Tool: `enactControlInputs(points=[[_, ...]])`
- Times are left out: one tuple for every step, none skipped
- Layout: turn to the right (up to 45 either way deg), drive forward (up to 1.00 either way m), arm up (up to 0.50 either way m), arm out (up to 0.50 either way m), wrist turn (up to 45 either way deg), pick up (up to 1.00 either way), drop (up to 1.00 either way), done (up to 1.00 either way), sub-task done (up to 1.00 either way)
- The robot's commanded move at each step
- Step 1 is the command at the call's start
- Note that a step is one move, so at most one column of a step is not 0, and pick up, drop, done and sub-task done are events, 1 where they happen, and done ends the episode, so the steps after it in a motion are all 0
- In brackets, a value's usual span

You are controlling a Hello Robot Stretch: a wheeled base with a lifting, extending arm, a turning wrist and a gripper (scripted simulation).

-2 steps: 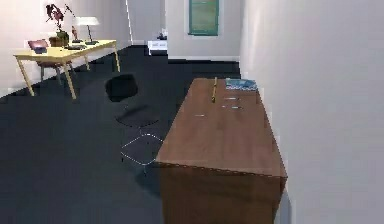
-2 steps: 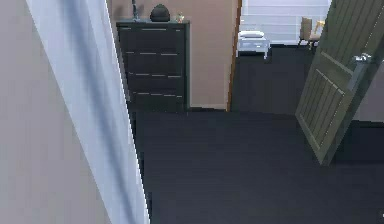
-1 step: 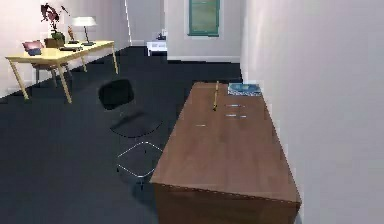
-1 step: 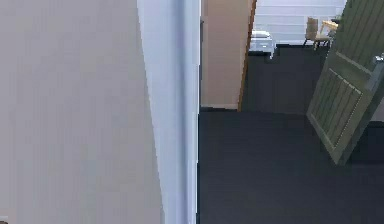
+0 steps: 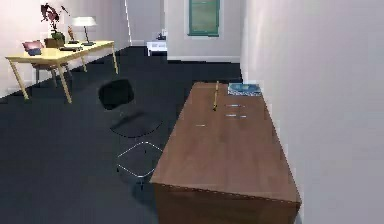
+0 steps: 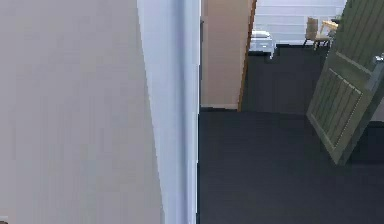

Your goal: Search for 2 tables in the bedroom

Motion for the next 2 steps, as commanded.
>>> enactControlInputs(points=[[-45.0, 0.00, 0.00, 0.00, 0.0, 0.00, 0.00, 0.00, 0.00], [-33.0, 0.00, 0.00, 0.00, 0.0, 0.00, 0.00, 0.00, 0.00]])
